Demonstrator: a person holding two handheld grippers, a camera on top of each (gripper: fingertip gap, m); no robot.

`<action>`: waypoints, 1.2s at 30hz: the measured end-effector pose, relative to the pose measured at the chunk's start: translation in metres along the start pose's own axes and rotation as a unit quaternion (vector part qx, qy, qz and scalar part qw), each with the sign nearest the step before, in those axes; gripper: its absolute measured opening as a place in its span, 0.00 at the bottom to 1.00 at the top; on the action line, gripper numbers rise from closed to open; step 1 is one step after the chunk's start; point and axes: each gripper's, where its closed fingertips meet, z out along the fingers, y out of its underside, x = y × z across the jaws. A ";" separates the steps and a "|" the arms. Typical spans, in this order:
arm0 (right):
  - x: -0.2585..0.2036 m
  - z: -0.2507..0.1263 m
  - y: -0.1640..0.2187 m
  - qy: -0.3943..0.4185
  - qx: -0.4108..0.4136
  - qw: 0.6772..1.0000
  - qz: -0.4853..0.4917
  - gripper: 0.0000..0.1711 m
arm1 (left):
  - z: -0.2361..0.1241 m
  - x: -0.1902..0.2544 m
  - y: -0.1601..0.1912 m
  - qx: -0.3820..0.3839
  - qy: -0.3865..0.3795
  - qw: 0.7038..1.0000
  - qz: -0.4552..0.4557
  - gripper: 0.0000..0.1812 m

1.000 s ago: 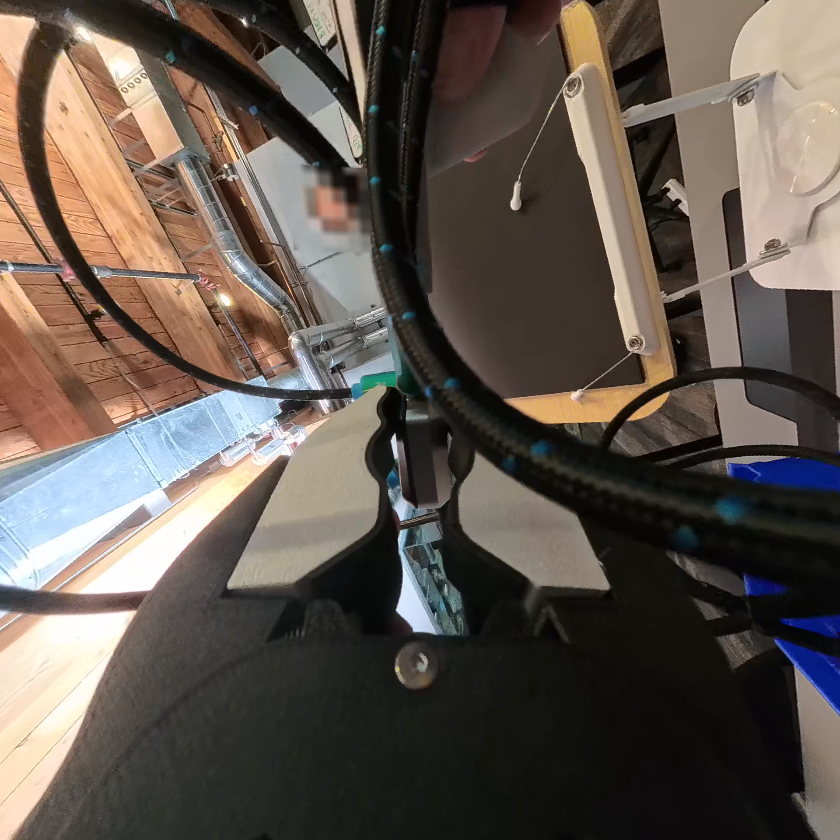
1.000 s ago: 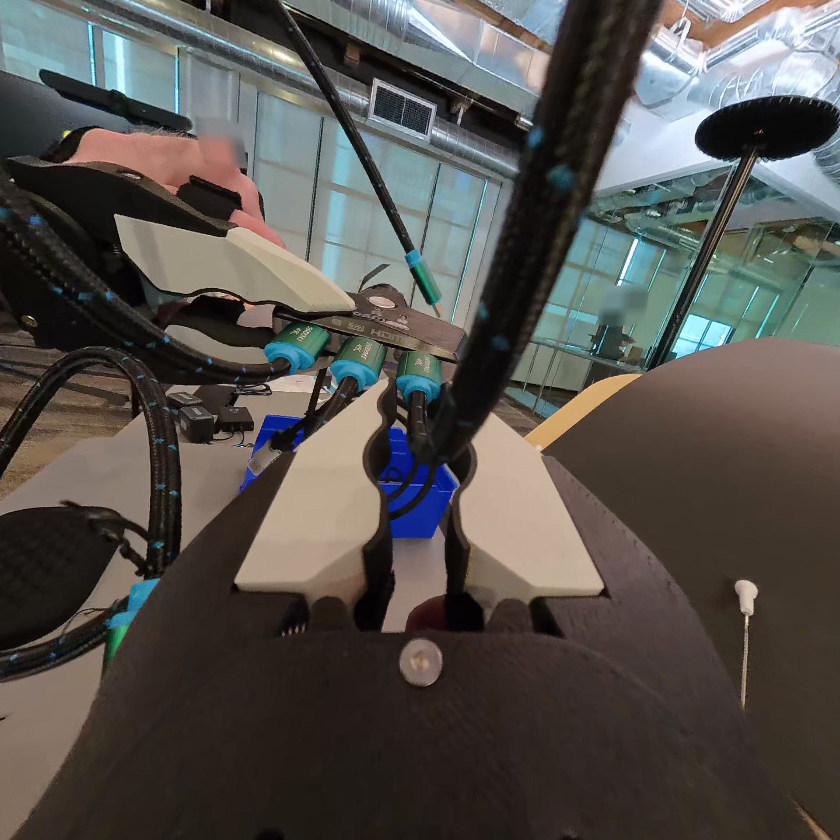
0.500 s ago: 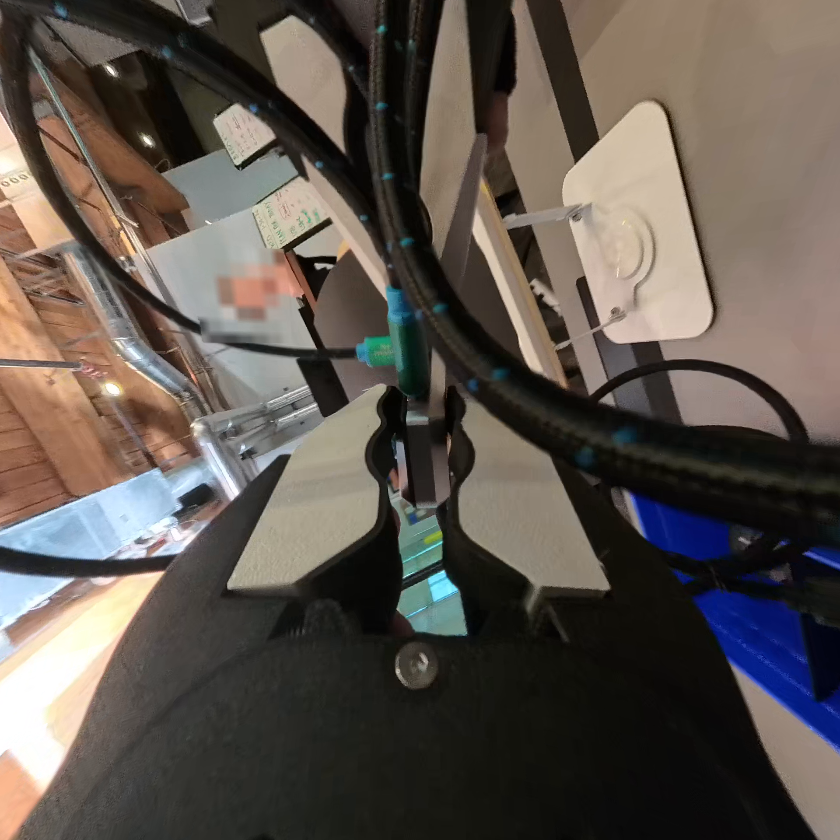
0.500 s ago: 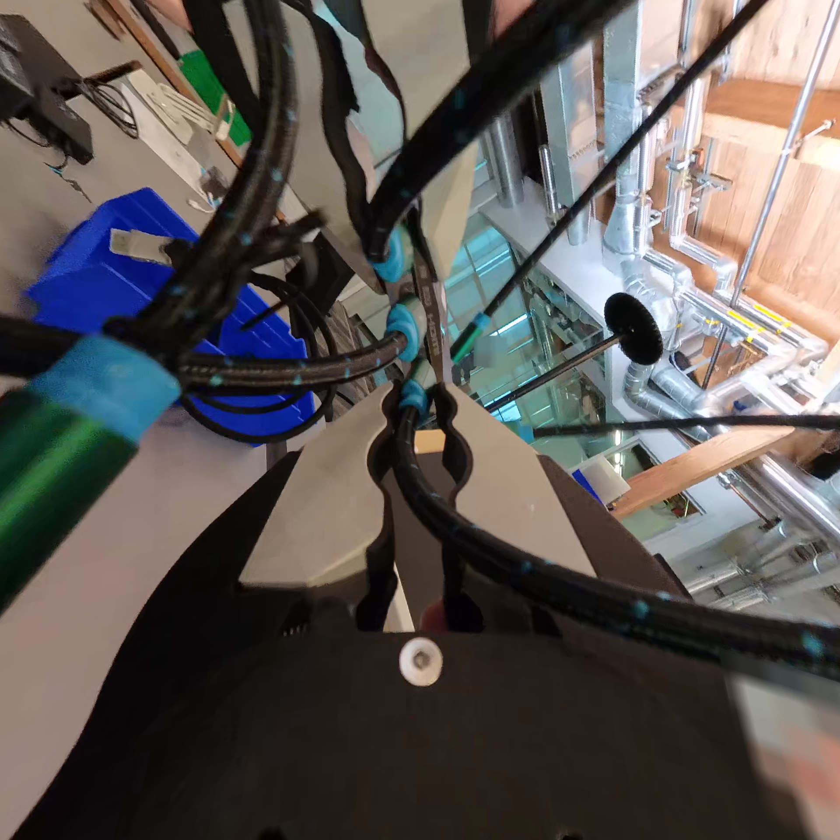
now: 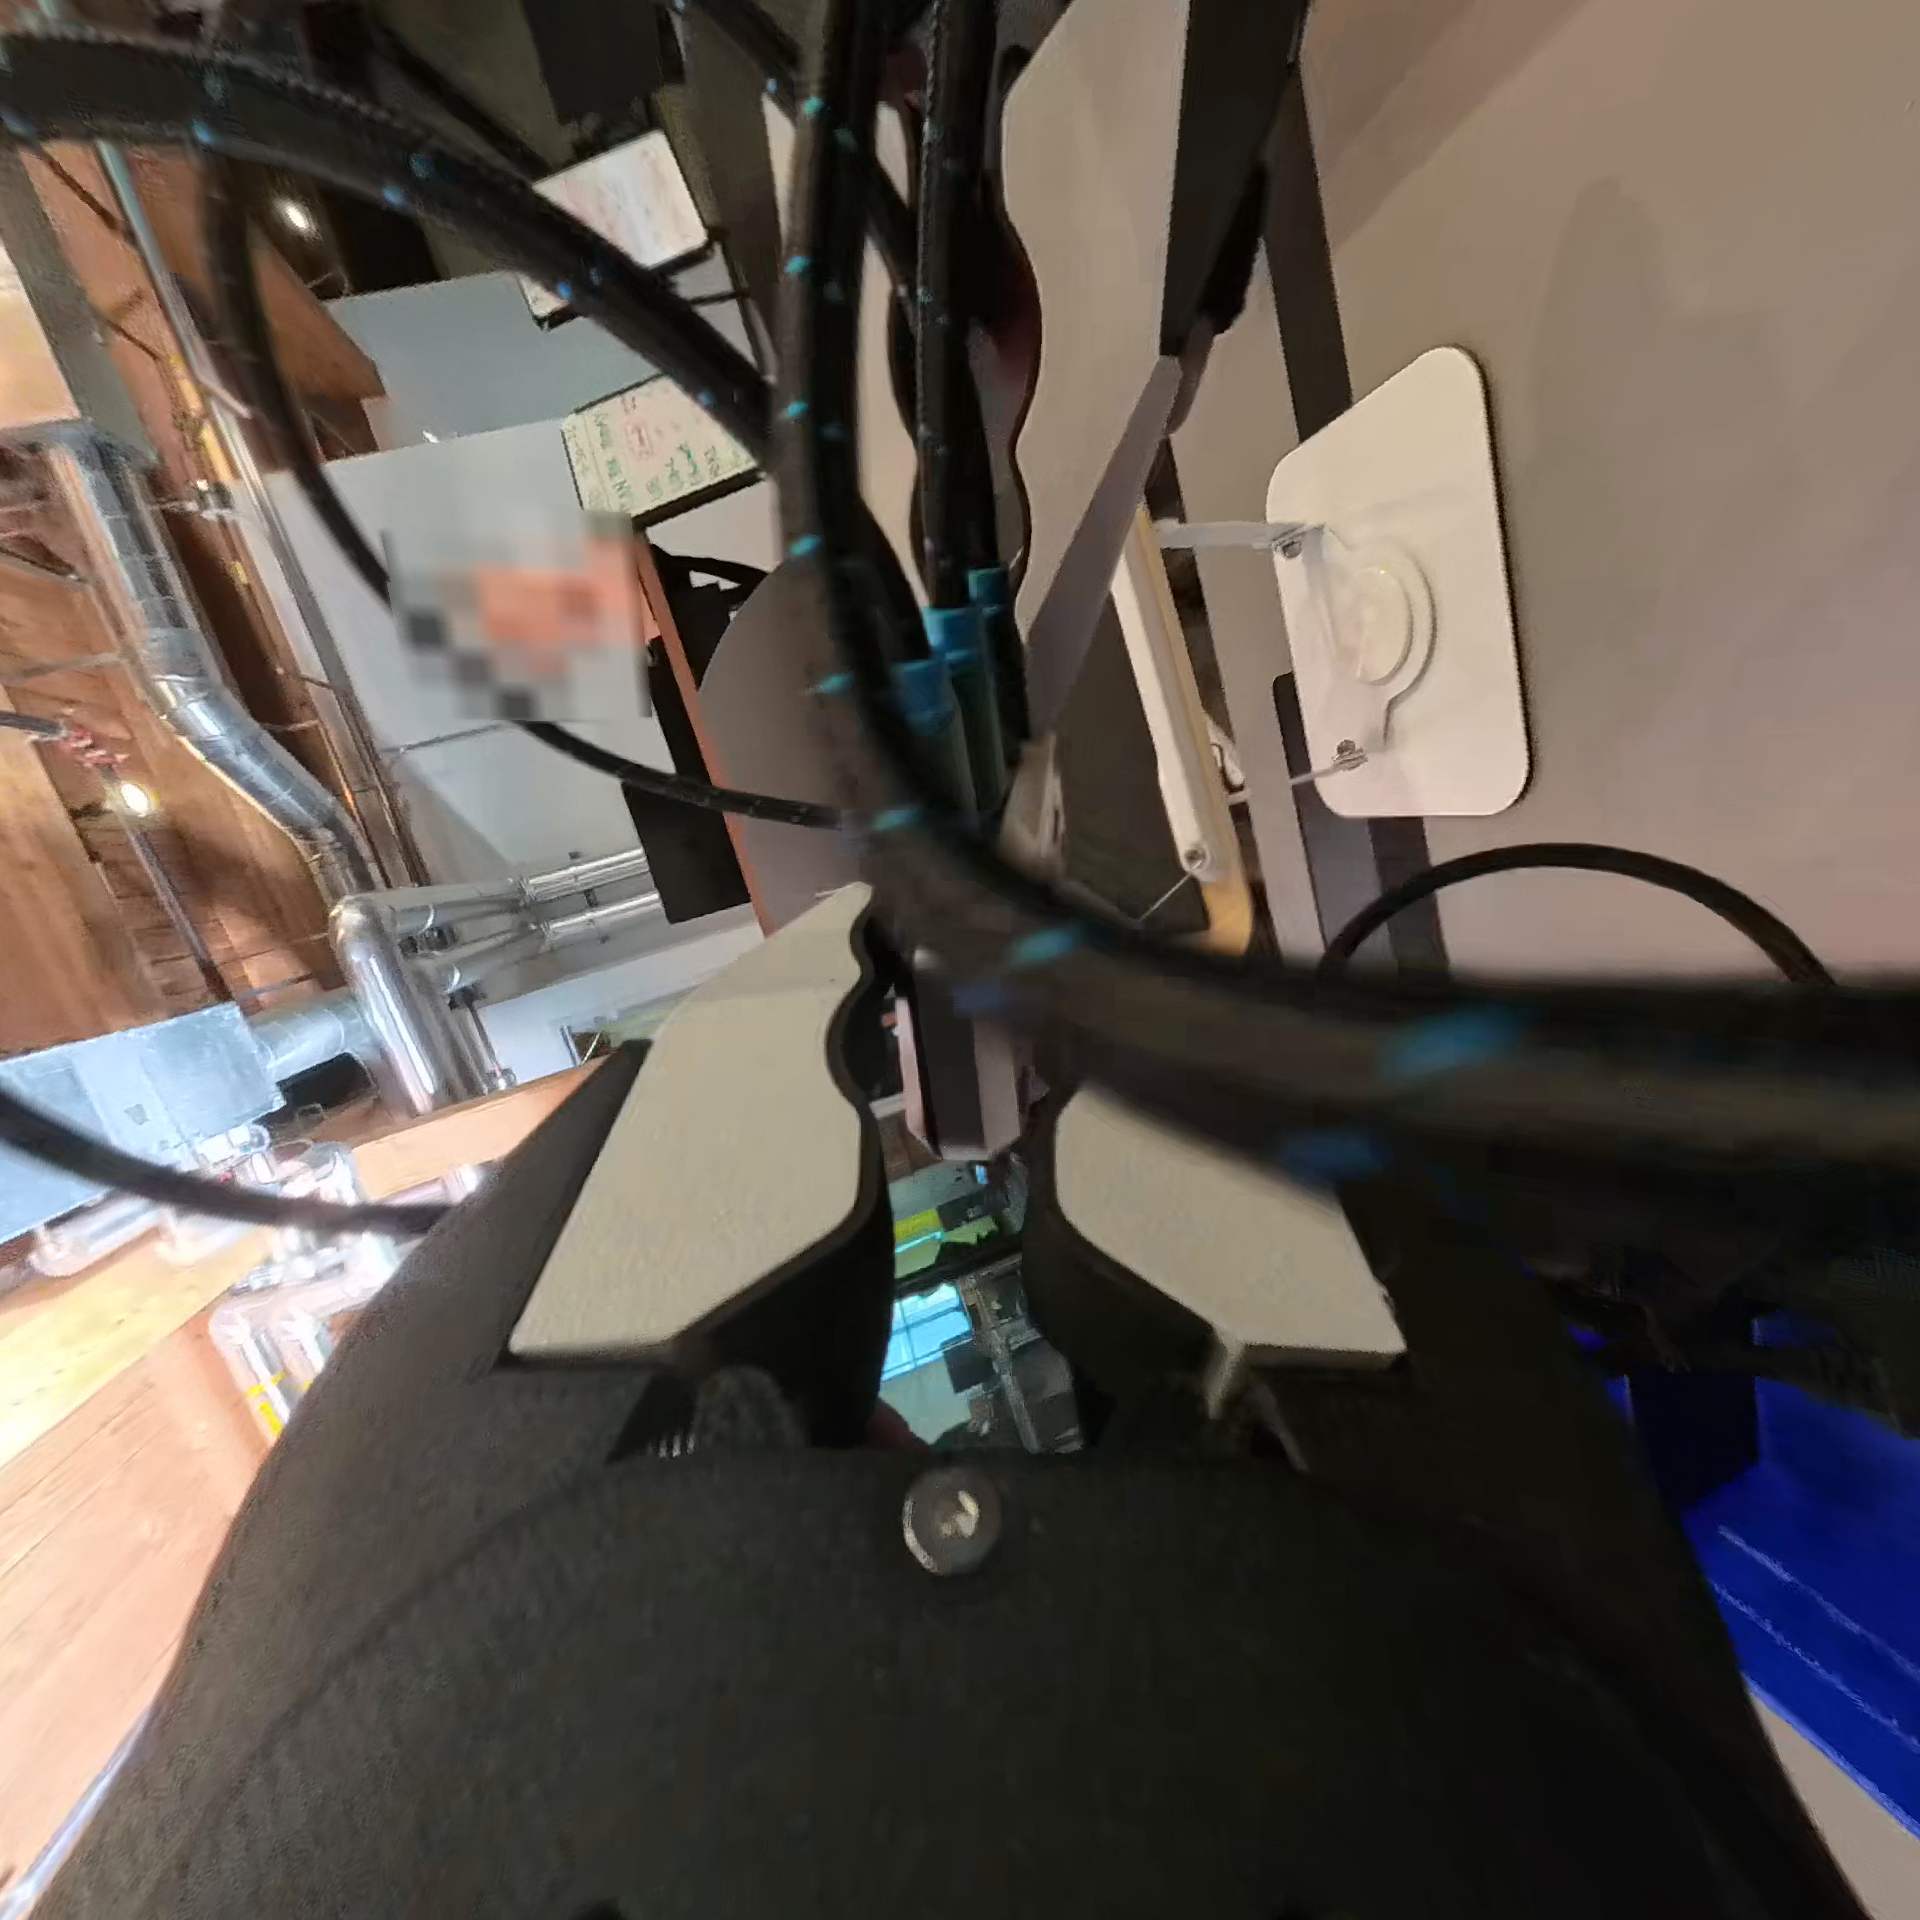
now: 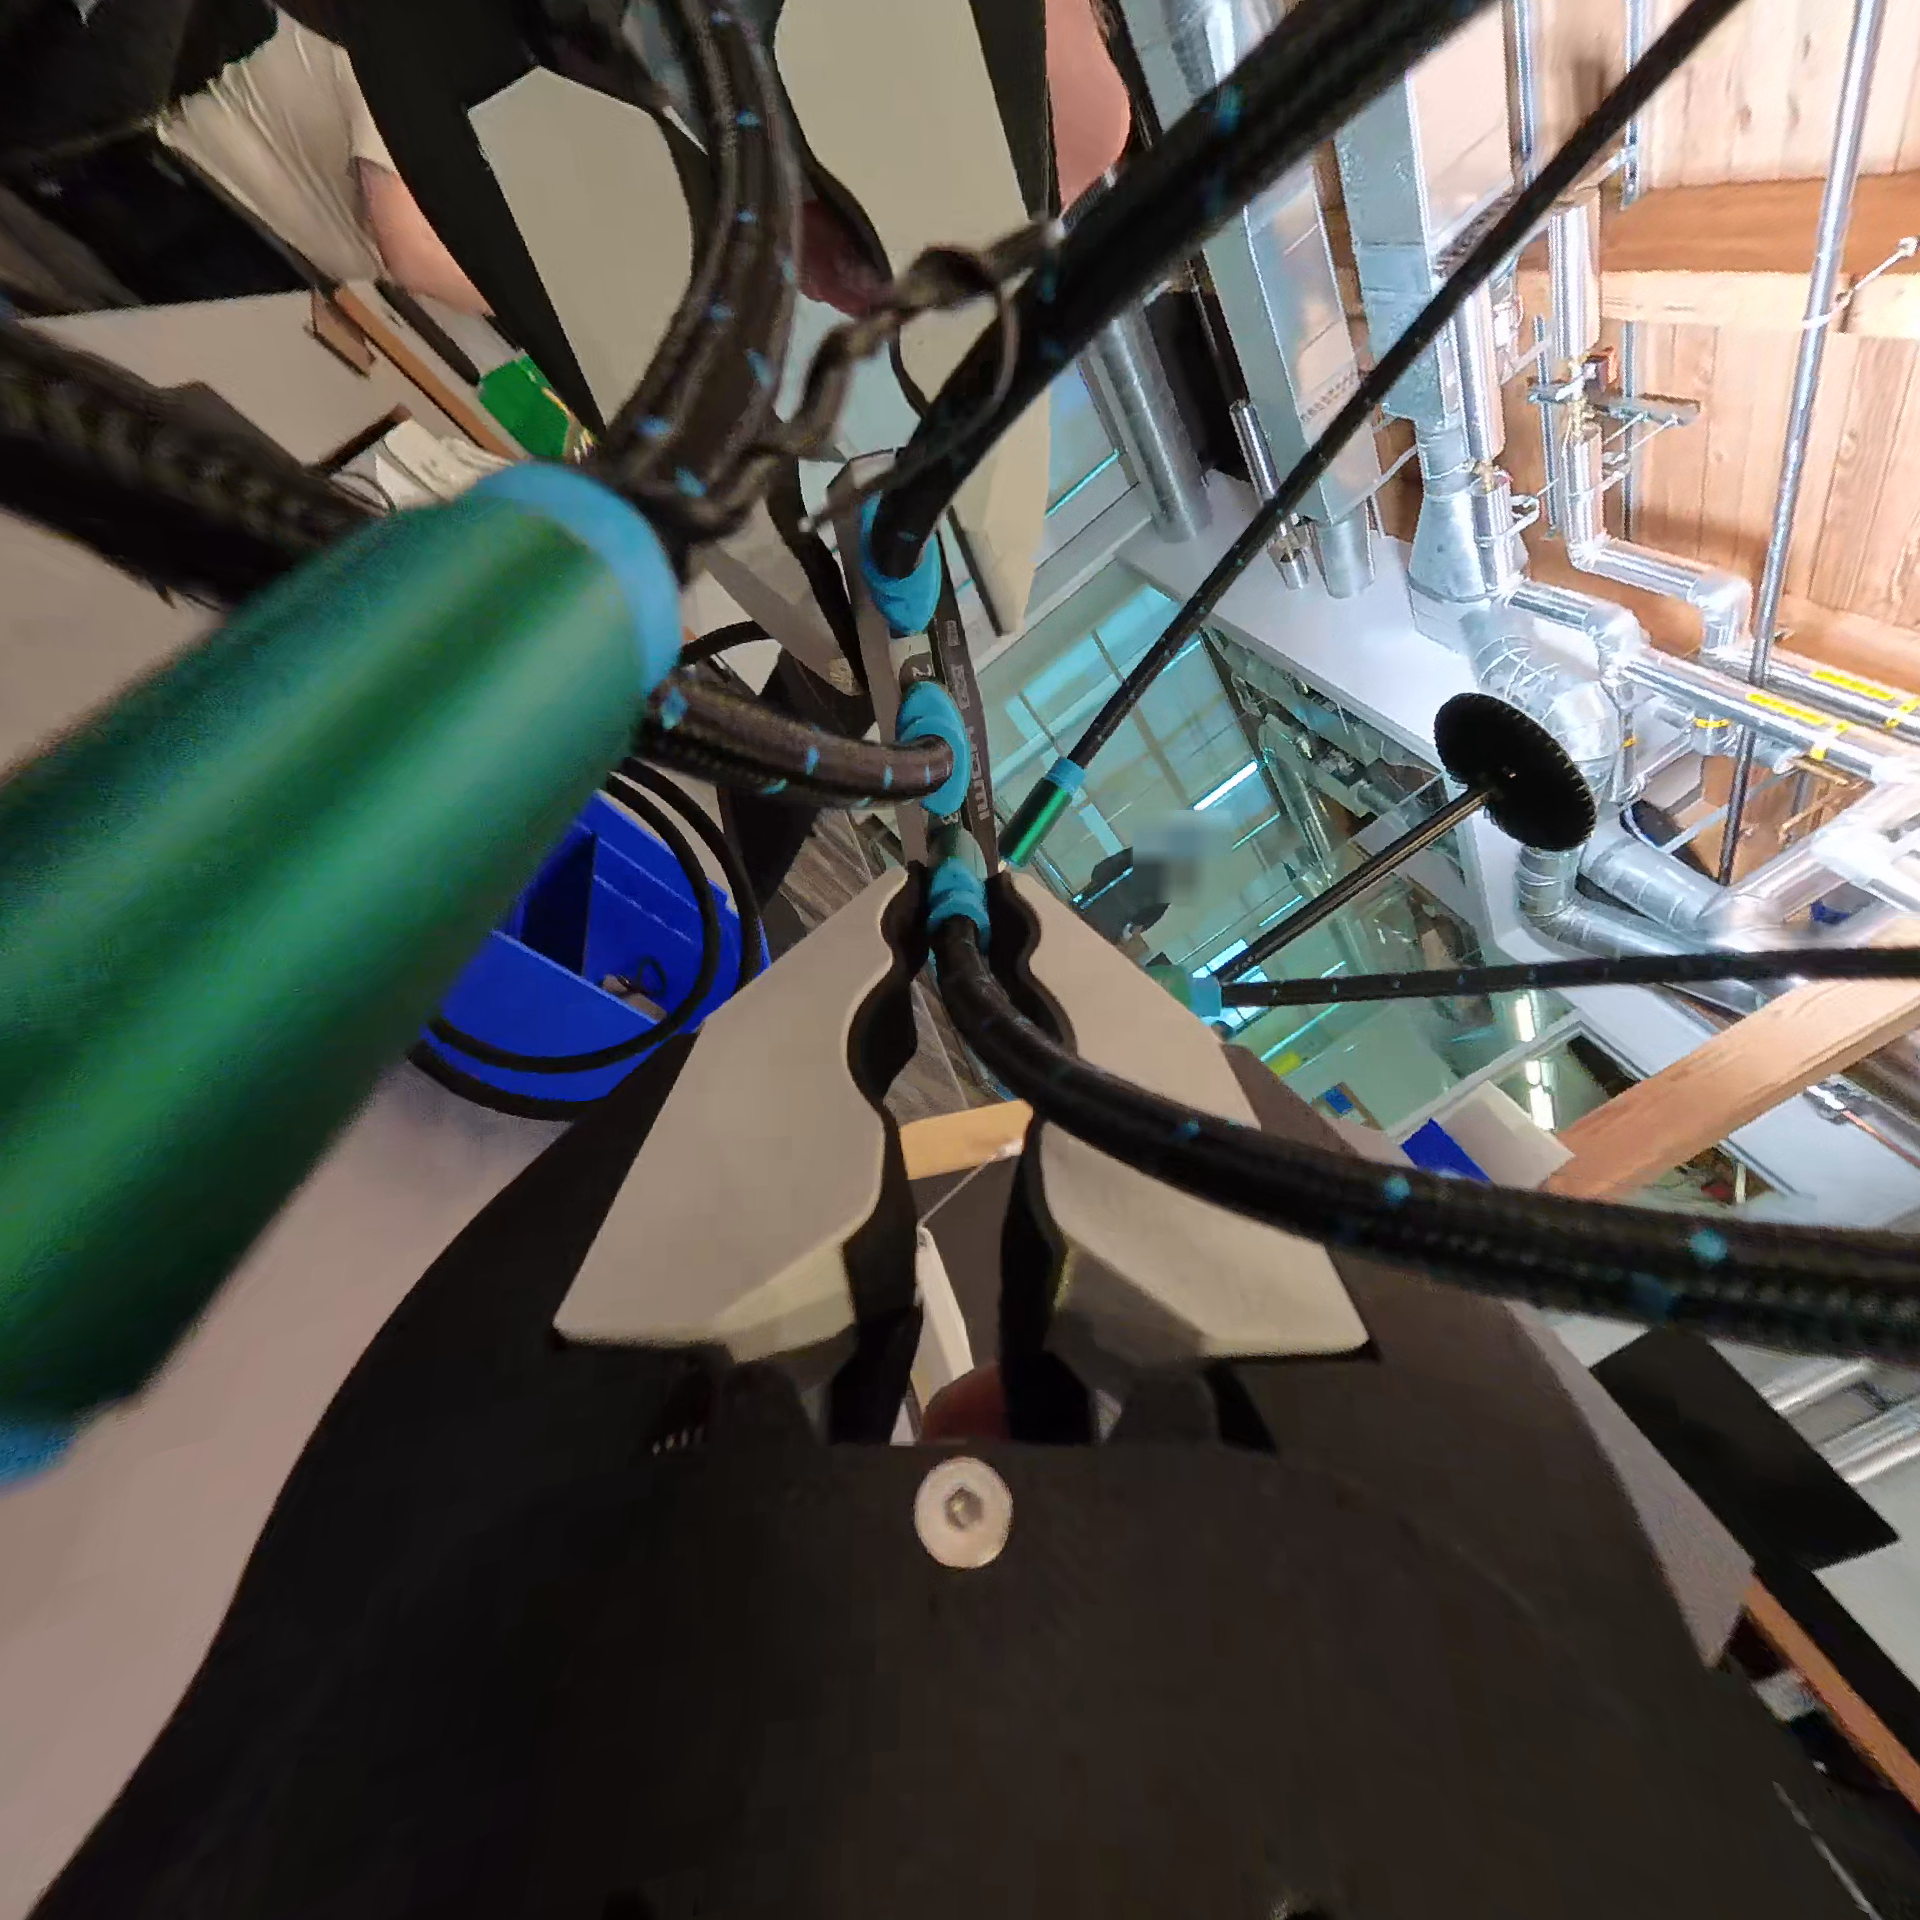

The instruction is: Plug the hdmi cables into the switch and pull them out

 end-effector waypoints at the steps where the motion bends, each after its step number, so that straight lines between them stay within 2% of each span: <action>1: -0.001 0.001 -0.002 -0.001 0.006 1.000 0.009 0.05 | -0.002 -0.002 0.000 -0.003 -0.002 1.000 0.002 0.15; 6: 0.001 0.002 -0.003 -0.002 0.037 0.998 0.060 0.05 | -0.012 -0.017 0.012 -0.048 -0.023 0.998 -0.014 0.24; 11: -0.003 0.007 0.001 -0.012 0.064 0.992 0.110 0.05 | -0.034 -0.022 0.027 -0.077 -0.032 0.992 -0.093 0.33; 16: -0.005 0.011 0.006 -0.016 0.082 0.984 0.155 0.05 | -0.059 -0.013 0.038 -0.057 -0.048 0.977 -0.201 0.32; 20: -0.001 0.011 0.011 -0.012 0.095 0.977 0.188 0.05 | -0.080 0.007 0.042 -0.015 -0.060 0.942 -0.328 0.29; 22: 0.001 0.010 0.013 -0.009 0.103 0.974 0.202 0.05 | -0.088 0.023 0.035 0.041 -0.034 0.895 -0.442 0.29; 25: 0.003 0.008 0.014 -0.011 0.118 0.969 0.217 0.05 | -0.094 0.047 0.006 0.179 0.047 0.762 -0.620 0.34; 27: 0.002 0.008 0.013 -0.019 0.132 0.963 0.234 0.05 | -0.091 0.059 -0.010 0.247 0.093 0.668 -0.696 0.41; 28: 0.001 0.008 0.012 -0.025 0.142 0.958 0.248 0.05 | -0.088 0.065 -0.015 0.270 0.100 0.640 -0.713 0.43; 29: 0.000 0.008 0.010 -0.033 0.151 0.953 0.261 0.05 | -0.081 0.069 -0.018 0.279 0.094 0.628 -0.720 0.43; 32: -0.003 0.008 0.006 -0.055 0.175 0.938 0.294 0.05 | -0.064 0.075 -0.026 0.300 0.074 0.618 -0.723 0.44; 35: -0.005 0.009 0.004 -0.068 0.195 0.924 0.321 0.05 | -0.051 0.062 -0.022 0.337 0.049 0.561 -0.754 0.42; 36: -0.007 0.011 0.004 -0.073 0.195 0.923 0.324 0.04 | -0.045 0.063 -0.020 0.336 0.050 0.556 -0.758 0.42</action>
